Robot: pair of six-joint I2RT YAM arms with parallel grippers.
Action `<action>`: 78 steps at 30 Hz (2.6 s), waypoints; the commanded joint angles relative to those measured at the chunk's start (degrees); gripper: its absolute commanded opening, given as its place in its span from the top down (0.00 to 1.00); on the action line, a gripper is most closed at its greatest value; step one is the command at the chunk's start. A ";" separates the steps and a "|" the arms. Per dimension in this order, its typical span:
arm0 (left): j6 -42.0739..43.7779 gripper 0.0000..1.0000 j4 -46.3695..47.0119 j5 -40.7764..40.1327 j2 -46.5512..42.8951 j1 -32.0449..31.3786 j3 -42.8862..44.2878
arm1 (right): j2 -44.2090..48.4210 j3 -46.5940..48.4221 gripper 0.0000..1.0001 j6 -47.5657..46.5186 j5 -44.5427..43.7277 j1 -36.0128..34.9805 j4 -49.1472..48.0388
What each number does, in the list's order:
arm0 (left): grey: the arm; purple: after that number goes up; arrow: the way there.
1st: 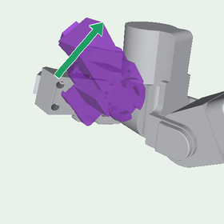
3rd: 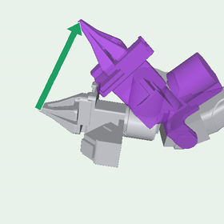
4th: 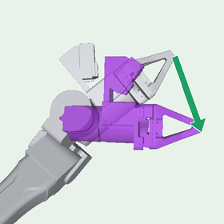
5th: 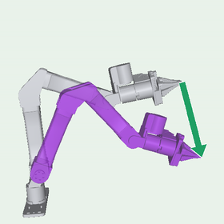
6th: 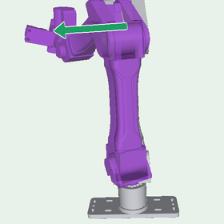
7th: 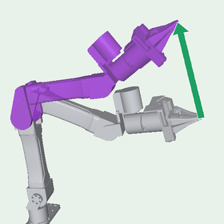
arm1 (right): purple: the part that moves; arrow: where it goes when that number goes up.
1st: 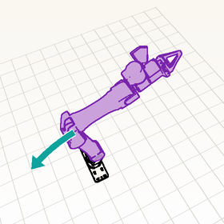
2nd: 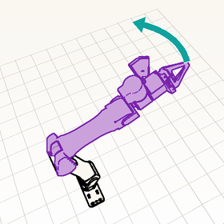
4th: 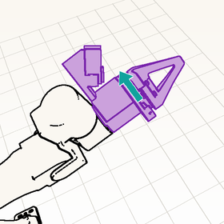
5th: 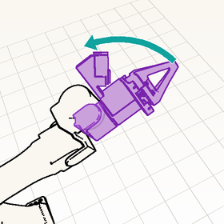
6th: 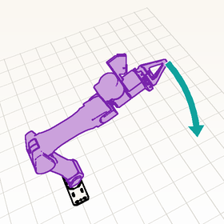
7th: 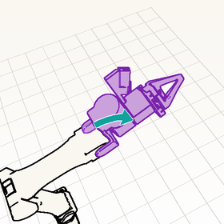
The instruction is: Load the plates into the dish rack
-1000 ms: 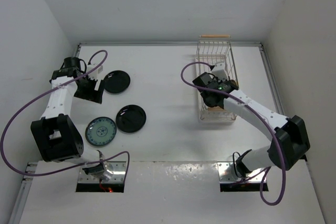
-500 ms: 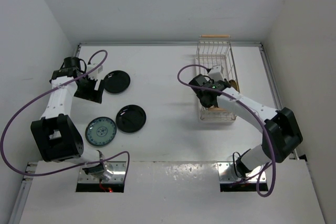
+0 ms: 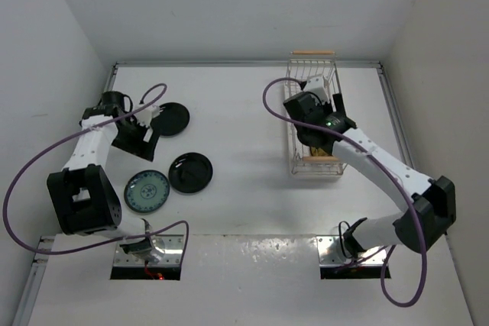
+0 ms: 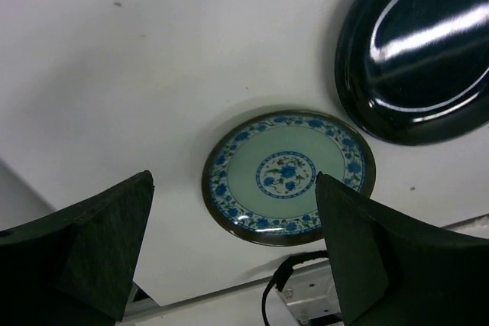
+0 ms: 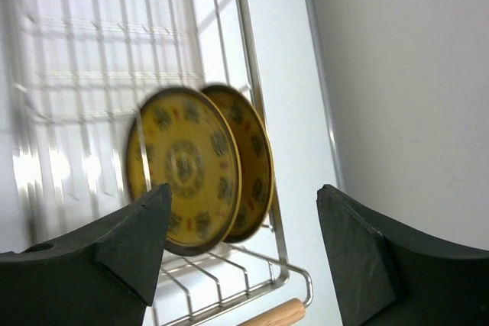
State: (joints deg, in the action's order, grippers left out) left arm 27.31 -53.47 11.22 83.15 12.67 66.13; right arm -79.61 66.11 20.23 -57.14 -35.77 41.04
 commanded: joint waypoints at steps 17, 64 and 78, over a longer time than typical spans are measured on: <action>6.08 0.08 9.53 -7.27 6.40 3.58 -16.56 | 5.17 0.17 0.23 -7.13 5.46 -5.71 -7.64; 16.20 0.31 1.00 1.70 19.76 27.06 -8.03 | 4.03 -1.68 0.22 -10.91 8.54 -8.44 -9.84; 15.57 1.00 -6.19 13.19 15.03 28.12 1.62 | 3.41 -0.98 0.22 -11.35 10.20 -9.49 -10.54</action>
State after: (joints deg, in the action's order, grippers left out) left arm 41.52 -60.45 17.78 102.59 40.10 62.00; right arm -75.81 64.16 9.17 -48.21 -44.53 32.49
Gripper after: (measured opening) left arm 0.028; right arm 0.781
